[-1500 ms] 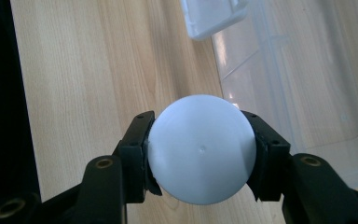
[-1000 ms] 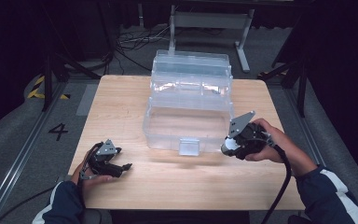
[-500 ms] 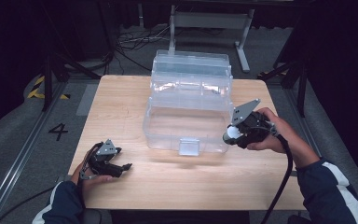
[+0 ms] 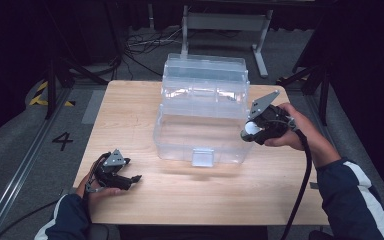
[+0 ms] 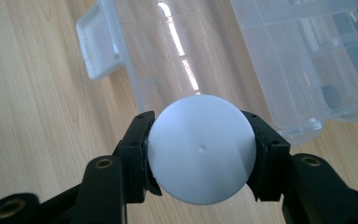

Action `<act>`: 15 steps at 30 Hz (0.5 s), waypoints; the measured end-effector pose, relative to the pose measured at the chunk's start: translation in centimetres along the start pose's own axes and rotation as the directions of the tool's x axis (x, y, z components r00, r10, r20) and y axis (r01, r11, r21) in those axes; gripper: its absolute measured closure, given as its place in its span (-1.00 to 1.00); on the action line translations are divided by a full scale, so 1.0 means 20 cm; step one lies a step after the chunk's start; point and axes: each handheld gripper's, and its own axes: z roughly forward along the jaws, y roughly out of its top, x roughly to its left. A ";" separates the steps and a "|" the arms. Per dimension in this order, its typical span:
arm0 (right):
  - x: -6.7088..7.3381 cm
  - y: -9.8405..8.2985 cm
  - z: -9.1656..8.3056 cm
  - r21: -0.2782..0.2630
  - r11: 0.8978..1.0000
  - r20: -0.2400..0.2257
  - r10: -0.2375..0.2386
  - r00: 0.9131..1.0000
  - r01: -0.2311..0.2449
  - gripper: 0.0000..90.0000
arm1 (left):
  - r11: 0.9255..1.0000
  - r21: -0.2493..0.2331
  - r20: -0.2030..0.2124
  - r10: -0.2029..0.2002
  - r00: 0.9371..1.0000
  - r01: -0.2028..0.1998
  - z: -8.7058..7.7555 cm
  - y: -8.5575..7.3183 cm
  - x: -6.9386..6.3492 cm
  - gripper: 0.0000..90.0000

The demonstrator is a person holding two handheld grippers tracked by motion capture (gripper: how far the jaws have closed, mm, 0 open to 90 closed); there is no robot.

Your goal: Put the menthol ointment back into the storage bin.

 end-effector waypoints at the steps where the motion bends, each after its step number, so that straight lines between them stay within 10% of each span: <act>1: 0.00 0.00 0.00 0.003 1.000 -0.002 -0.001 1.000 0.001 0.12 | 1.000 0.000 0.000 0.000 1.000 0.000 0.00 0.00 0.00 -0.53; 15: -0.09 0.05 0.13 0.069 0.998 -0.030 0.011 0.999 -0.009 0.12 | 1.000 -0.001 -0.001 0.001 1.000 -0.001 0.00 0.00 0.00 -0.53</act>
